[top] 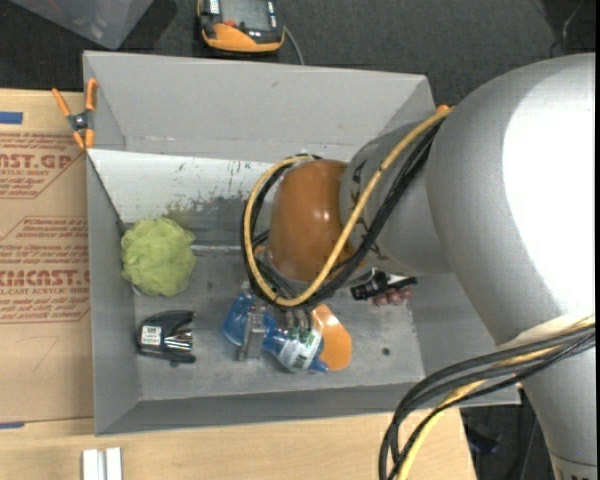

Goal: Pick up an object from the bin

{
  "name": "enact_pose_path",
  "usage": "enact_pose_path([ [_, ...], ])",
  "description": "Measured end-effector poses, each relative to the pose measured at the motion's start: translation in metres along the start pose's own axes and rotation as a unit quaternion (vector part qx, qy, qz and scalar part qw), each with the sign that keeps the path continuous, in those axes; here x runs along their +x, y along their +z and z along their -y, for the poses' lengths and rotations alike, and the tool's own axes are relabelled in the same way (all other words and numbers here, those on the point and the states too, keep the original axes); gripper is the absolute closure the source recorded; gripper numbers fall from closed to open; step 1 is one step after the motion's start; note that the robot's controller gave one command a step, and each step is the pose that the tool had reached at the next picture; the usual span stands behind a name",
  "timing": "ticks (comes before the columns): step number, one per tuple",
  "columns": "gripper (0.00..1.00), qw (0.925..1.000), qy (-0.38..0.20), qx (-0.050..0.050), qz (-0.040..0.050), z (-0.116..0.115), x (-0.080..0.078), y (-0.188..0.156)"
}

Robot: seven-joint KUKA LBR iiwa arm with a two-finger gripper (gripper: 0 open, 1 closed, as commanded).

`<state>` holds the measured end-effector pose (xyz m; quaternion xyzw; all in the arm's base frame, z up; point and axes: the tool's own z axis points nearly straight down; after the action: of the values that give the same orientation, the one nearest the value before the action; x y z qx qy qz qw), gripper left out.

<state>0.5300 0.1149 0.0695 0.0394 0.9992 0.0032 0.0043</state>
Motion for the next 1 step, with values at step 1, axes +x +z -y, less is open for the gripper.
enact_pose_path([
  [1,1.0,1.0,0.0,0.001,-0.0059,0.0006,0.0035,-0.0226],
])
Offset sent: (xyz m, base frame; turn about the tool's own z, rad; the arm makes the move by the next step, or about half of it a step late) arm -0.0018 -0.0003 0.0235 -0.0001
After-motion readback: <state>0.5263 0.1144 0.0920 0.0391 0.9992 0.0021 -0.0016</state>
